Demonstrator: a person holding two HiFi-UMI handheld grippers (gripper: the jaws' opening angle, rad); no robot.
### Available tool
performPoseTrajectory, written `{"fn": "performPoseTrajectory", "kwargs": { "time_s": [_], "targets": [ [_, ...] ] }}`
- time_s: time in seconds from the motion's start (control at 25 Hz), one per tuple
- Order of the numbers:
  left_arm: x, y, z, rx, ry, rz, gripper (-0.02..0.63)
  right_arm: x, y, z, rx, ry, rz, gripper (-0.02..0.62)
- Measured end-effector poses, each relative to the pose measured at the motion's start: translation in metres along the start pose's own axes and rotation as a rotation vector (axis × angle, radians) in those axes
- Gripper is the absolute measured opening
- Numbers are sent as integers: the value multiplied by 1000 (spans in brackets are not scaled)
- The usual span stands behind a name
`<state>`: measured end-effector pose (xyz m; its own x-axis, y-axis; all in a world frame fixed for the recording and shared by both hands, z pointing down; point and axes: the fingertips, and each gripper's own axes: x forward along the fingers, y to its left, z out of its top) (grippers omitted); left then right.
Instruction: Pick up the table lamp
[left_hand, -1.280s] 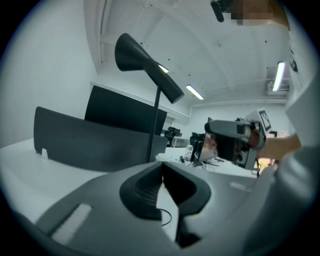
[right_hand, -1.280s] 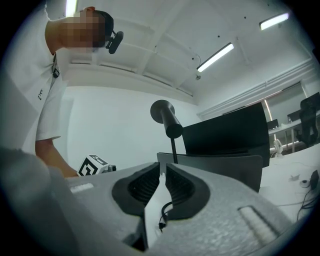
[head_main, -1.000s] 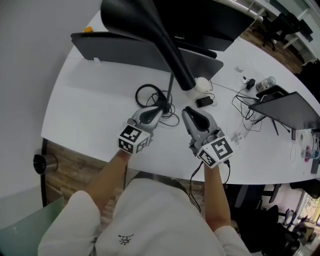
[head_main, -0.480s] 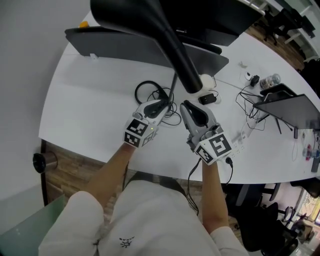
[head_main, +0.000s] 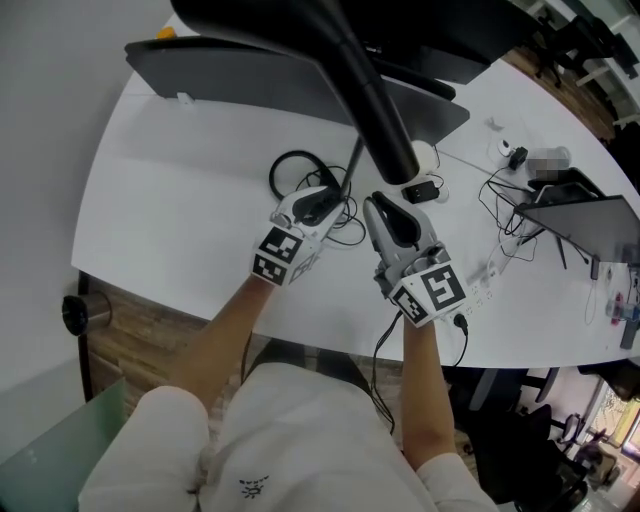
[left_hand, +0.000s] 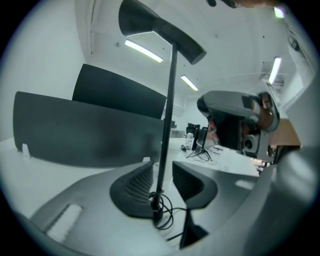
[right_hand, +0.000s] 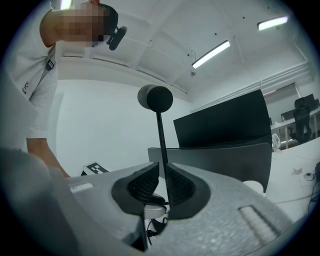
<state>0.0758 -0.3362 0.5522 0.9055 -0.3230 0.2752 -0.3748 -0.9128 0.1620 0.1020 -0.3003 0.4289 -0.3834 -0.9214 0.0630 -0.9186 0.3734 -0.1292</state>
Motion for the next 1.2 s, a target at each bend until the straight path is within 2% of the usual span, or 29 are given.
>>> {"fn": "performPoseTrajectory", "kwargs": {
  "time_s": [0.12, 0.2, 0.6, 0.8, 1.04, 1.2],
  "targets": [
    [5, 1, -2, 6, -9, 5, 121, 3, -2, -3, -8, 2, 13, 52],
    [6, 2, -2, 10, -20, 10, 121, 6, -2, -4, -11, 0, 28, 98],
    [16, -2, -5, 65, -76, 39, 122, 18, 3, 5, -84, -49, 86, 101],
    [20, -3, -10, 81, -77, 41, 118, 27, 7, 18, -112, -81, 111, 135],
    [25, -1, -12, 94, -97, 41, 94, 36, 9, 27, -106, -128, 68, 137],
    [28, 0, -13, 95, -101, 34, 89, 41, 4, 25, -130, -117, 0, 137]
  ]
}}
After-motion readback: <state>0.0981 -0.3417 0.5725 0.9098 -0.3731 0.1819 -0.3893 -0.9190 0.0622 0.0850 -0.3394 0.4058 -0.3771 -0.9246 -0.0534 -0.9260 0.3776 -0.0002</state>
